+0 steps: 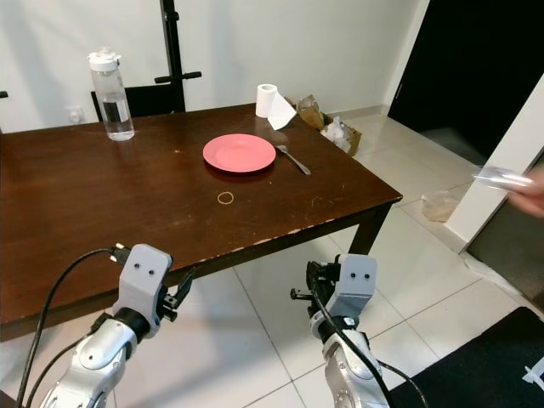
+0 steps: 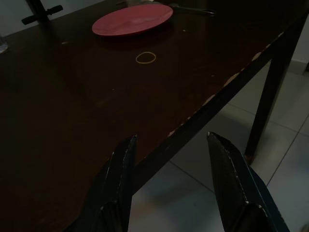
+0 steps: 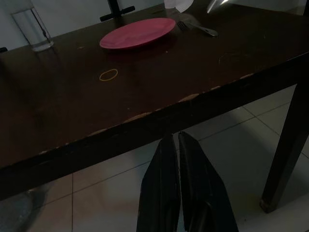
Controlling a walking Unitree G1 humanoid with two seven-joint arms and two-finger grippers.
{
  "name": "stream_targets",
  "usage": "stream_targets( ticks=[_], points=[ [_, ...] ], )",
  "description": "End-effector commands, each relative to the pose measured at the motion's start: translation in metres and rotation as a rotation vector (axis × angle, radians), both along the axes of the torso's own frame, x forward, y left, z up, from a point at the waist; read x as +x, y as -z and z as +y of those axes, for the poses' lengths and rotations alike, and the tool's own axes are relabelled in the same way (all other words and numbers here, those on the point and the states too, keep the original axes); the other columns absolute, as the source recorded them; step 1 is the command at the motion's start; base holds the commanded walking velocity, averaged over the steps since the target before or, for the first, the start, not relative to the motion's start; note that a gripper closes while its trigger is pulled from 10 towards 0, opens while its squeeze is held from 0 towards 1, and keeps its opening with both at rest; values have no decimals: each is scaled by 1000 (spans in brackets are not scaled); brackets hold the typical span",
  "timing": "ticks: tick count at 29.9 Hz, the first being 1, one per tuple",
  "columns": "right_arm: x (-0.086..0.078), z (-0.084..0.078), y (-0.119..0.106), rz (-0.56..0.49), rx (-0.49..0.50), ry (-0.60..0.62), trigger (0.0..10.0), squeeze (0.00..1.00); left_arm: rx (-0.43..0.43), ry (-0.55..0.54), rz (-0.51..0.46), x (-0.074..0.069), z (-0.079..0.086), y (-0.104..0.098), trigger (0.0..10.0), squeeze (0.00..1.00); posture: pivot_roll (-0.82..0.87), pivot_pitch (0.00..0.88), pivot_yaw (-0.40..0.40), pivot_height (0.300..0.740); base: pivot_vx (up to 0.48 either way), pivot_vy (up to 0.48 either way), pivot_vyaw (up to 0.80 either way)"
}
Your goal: Setting the table
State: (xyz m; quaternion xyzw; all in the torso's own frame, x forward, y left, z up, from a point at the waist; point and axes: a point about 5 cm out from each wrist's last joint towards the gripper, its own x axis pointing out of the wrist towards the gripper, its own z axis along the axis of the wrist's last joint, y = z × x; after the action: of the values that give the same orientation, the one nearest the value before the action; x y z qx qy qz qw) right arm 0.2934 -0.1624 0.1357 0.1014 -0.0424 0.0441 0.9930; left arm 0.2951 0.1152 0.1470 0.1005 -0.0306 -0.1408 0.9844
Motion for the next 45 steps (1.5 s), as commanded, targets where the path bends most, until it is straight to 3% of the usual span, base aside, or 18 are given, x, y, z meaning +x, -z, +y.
stream_targets(
  ticks=[1,5,7,10,11,13,18,19,22,24,25,28,32,35,41,44,45],
  points=[
    [-4,-2,7,31,7,1,10000,0,0,-27,21,-1,2,6,10000,0,59,62,22,740,0,0,0],
    [-4,-1,10,43,1,-6,10000,0,-4,-56,39,-2,6,10,10000,0,67,69,18,740,0,0,0],
    [-6,-2,22,83,-10,1,10000,0,-23,-118,78,-3,20,18,10000,0,67,66,16,740,0,0,0],
    [-8,-3,26,97,-11,0,10000,0,-32,-150,94,-4,27,21,10000,0,67,68,16,740,0,0,0],
    [-12,-2,32,120,-17,-11,10000,0,-27,-205,112,-7,43,25,10000,0,75,82,16,740,0,0,0],
    [-15,-2,36,132,-21,-19,10000,0,-3,-236,113,-10,58,25,10000,0,83,87,13,740,0,0,0],
    [-13,1,31,113,-13,-28,10000,0,15,-263,105,-12,72,22,10000,0,79,84,17,740,0,0,0],
    [-4,5,15,64,5,-38,10000,0,30,-270,85,-9,76,17,10000,0,85,79,14,740,0,0,0],
    [8,10,-4,7,22,-69,10000,0,30,-265,50,-3,72,8,10000,0,97,81,15,740,0,0,0],
    [8,10,-4,7,22,-69,10000,0,30,-265,50,-3,72,8,10000,0,97,81,15,740,0,0,0],
    [17,17,-12,-4,40,-103,10000,0,29,-247,31,-1,67,3,10000,0,103,83,14,740,0,0,0],
    [37,38,-13,52,19,-198,10000,0,49,-199,2,3,56,-4,10000,0,99,88,10,740,0,0,0],
    [50,52,-7,154,-36,-255,10000,0,73,-172,-22,8,51,-9,10000,0,109,96,-3,740,0,0,0],
    [58,55,-9,164,-46,-250,10000,0,94,-123,-26,15,45,-11,10000,0,120,99,-6,740,0,0,0],
    [61,55,-19,114,-50,-241,10000,0,110,-24,-31,24,35,-19,10000,0,104,109,8,740,0,0,0],
    [56,43,-27,54,-58,-182,10000,0,84,-11,-31,30,35,-27,10000,0,89,118,22,740,0,0,0],
    [50,30,-35,-15,-75,-105,10000,0,63,-18,-45,30,34,-30,10000,0,87,119,23,740,0,0,0]
  ],
)
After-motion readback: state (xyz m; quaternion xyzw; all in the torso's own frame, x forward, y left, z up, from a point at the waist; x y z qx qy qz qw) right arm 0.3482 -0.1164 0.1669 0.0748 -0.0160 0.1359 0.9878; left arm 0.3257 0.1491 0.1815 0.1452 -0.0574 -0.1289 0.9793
